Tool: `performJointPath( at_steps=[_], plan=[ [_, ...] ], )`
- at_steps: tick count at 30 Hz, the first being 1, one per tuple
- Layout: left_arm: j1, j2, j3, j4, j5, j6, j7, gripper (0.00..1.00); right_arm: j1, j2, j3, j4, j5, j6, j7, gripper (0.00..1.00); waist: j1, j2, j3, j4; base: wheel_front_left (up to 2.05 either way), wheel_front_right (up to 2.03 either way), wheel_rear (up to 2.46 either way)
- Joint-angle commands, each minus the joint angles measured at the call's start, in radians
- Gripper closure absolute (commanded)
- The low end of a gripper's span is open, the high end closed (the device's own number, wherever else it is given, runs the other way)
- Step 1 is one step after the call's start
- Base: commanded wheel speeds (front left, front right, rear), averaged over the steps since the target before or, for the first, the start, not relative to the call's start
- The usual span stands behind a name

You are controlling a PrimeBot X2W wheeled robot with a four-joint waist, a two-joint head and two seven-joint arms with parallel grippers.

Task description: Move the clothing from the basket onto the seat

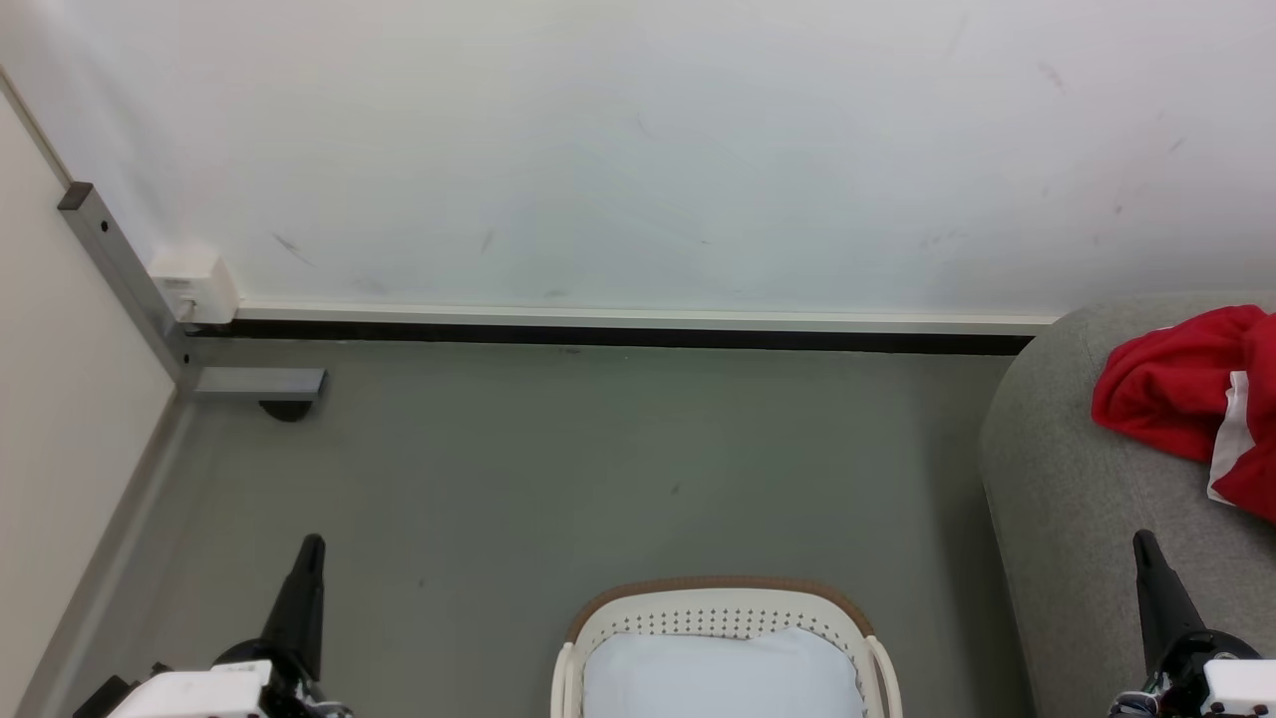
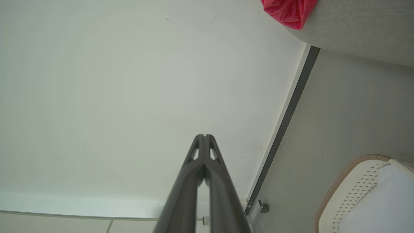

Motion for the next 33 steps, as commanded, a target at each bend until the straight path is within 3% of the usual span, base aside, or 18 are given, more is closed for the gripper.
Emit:
performJointPath(
  at_steps=[1,33],
  plan=[
    [-0.008,0.002,0.002,-0.003,-0.014,-0.006,0.004,1.0,-0.012,0.001,-0.005,-0.002,-0.008,-0.002,0.0,1.0,0.0,0.0,0.0,0.0,0.0,0.0,0.0],
    [-0.008,0.002,0.002,-0.003,-0.014,-0.006,0.004,1.0,-0.013,0.002,-0.007,-0.002,-0.009,-0.002,0.002,1.0,0.0,0.0,0.0,0.0,0.0,0.0,0.0]
  ],
)
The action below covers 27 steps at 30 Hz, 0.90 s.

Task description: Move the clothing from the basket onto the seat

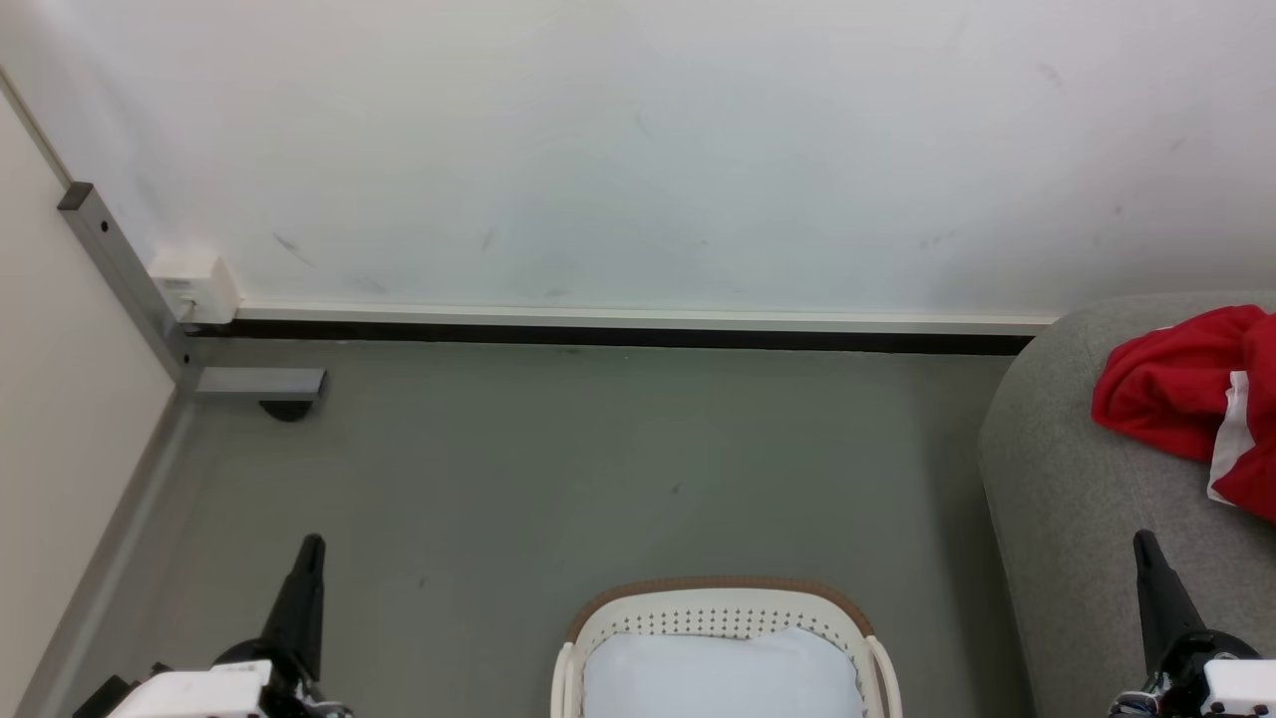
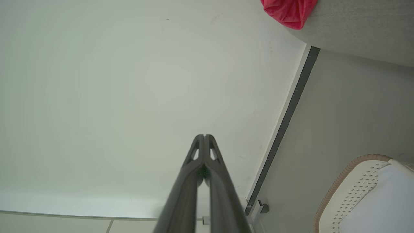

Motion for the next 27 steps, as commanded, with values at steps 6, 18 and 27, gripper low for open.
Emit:
performJointPath(
  at_steps=[6,18,27],
  plan=[
    [-0.008,0.002,0.002,-0.003,-0.014,-0.006,0.004,1.0,-0.013,0.001,-0.005,-0.002,-0.008,-0.002,0.002,1.0,0.0,0.0,0.0,0.0,0.0,0.0,0.0],
    [-0.008,0.002,0.002,-0.003,-0.014,-0.006,0.004,1.0,-0.013,0.001,-0.005,-0.002,-0.009,-0.002,0.002,1.0,0.0,0.0,0.0,0.0,0.0,0.0,0.0],
    [-0.008,0.002,0.002,-0.003,-0.014,-0.006,0.004,1.0,-0.013,0.002,-0.006,-0.002,-0.009,-0.002,0.003,1.0,0.0,0.0,0.0,0.0,0.0,0.0,0.0]
  ],
)
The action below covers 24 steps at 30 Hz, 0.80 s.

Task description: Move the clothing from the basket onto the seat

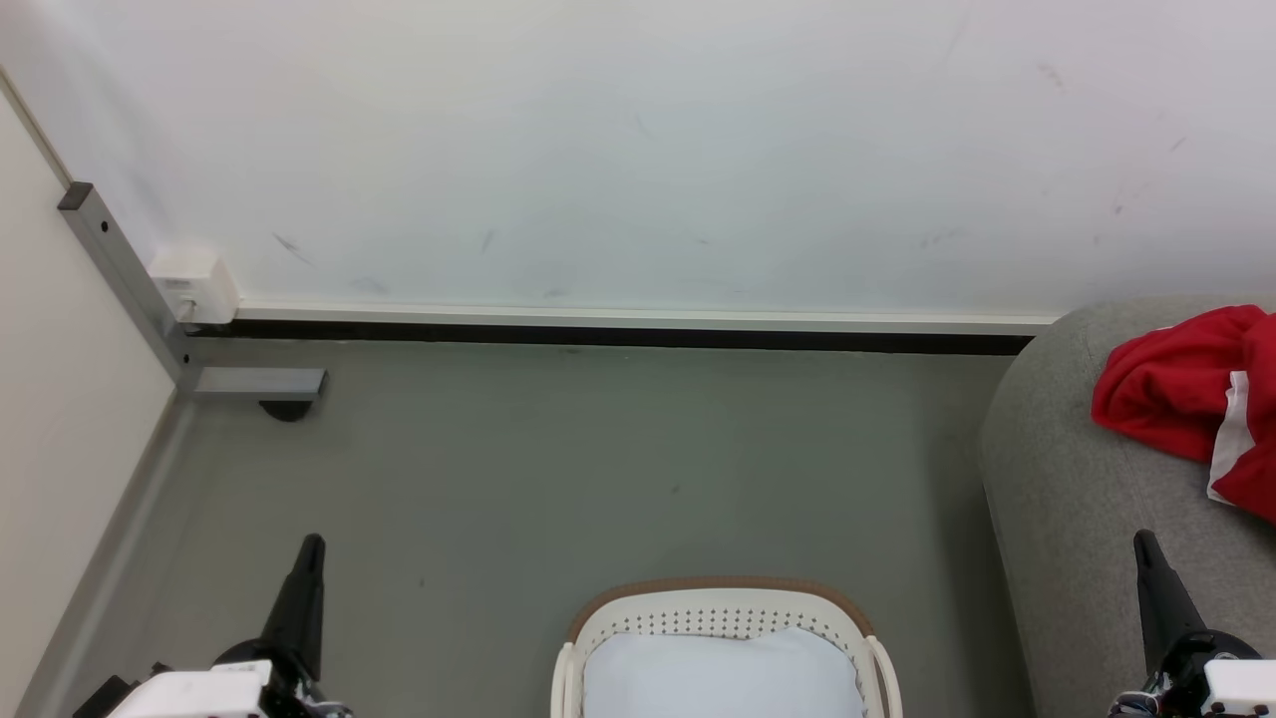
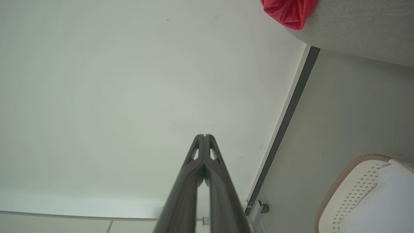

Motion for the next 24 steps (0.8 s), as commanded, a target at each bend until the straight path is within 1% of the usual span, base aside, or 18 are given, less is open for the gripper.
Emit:
performJointPath(
  at_steps=[1,24],
  plan=[
    [-0.008,0.002,0.002,-0.003,-0.014,-0.006,0.004,1.0,-0.013,0.001,-0.005,-0.002,-0.009,-0.002,0.002,1.0,0.0,-0.0001,0.0,0.0,0.0,0.0,0.0],
    [-0.008,0.002,0.002,-0.003,-0.014,-0.005,0.003,1.0,-0.013,0.001,-0.005,-0.002,-0.01,-0.002,0.003,1.0,0.0,-0.0001,0.0,0.0,0.0,0.0,0.0]
  ],
)
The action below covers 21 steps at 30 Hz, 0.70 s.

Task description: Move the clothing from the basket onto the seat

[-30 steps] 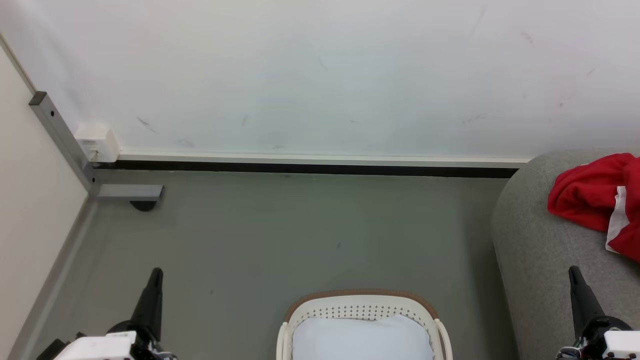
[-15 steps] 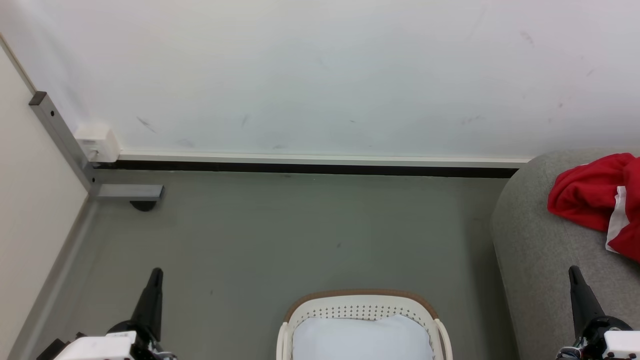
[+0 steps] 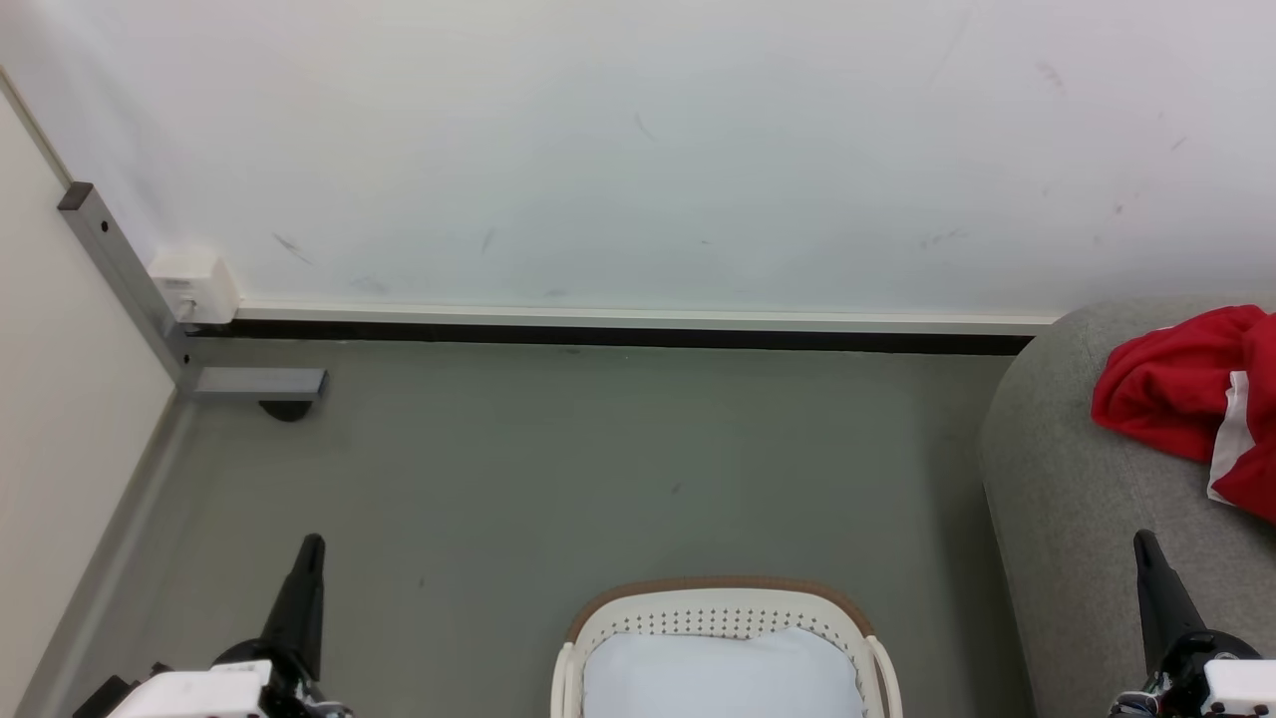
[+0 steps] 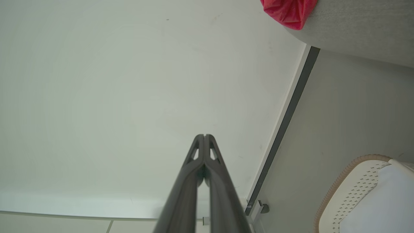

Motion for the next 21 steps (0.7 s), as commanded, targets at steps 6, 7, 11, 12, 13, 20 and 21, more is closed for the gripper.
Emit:
performJointPath(
  at_steps=[6,7,11,12,13,20,21],
  plan=[
    [-0.008,0.002,0.002,-0.003,-0.014,-0.004,0.003,1.0,-0.013,0.0,-0.005,-0.002,-0.009,-0.002,0.003,1.0,0.0,0.0,0.0,0.0,0.0,0.0,0.0],
    [-0.008,0.002,0.002,-0.003,-0.014,-0.004,0.003,1.0,-0.013,0.0,-0.005,-0.002,-0.009,-0.002,0.003,1.0,0.0,0.0,0.0,0.0,0.0,0.0,0.0],
    [-0.008,0.002,0.002,-0.003,-0.014,-0.004,0.003,1.0,-0.013,0.0,-0.005,-0.002,-0.009,-0.002,0.004,1.0,0.0,0.0,0.0,0.0,0.0,0.0,0.0],
    [-0.008,0.002,0.002,-0.003,-0.014,-0.004,0.003,1.0,-0.013,0.0,-0.005,-0.002,-0.009,-0.002,0.004,1.0,0.0,0.0,0.0,0.0,0.0,0.0,0.0],
    [-0.008,0.002,0.002,-0.003,-0.014,-0.004,0.003,1.0,-0.013,0.0,-0.005,-0.002,-0.009,-0.002,0.004,1.0,0.0,0.0,0.0,0.0,0.0,0.0,0.0],
    [-0.008,0.002,0.002,-0.003,-0.014,-0.004,0.003,1.0,-0.013,0.0,-0.005,-0.002,-0.009,-0.002,0.004,1.0,0.0,0.0,0.0,0.0,0.0,0.0,0.0],
    [-0.008,0.002,0.002,-0.003,-0.014,-0.004,0.003,1.0,-0.013,0.0,-0.005,-0.002,-0.009,-0.002,0.004,1.0,0.0,0.0,0.0,0.0,0.0,0.0,0.0]
  ],
)
